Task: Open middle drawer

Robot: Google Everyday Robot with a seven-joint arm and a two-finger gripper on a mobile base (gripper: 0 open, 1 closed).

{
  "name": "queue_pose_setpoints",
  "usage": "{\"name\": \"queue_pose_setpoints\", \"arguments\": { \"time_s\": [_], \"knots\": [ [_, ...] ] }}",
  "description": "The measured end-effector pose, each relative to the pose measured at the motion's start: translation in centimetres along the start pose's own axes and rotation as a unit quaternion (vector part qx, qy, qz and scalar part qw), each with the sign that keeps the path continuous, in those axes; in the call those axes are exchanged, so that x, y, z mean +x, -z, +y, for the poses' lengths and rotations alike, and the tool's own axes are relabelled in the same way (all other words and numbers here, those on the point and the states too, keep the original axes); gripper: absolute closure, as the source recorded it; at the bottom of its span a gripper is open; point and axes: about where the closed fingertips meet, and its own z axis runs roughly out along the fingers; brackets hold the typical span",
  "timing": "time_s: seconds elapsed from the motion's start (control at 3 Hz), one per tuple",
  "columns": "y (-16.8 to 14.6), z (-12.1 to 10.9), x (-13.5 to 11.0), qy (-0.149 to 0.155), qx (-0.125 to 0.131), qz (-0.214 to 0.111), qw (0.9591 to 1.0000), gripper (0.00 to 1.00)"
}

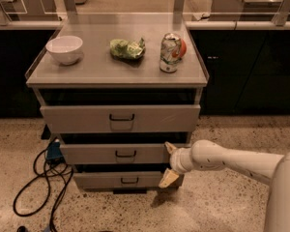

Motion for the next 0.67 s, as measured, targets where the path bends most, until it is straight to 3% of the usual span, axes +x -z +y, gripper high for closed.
{"name": "queue_pose_setpoints", "arguments": {
  "time_s": [0.67],
  "knots": [
    [-1.3,-1.1,0.4,0.0,0.006,-0.003,1.0,0.0]
  ]
}}
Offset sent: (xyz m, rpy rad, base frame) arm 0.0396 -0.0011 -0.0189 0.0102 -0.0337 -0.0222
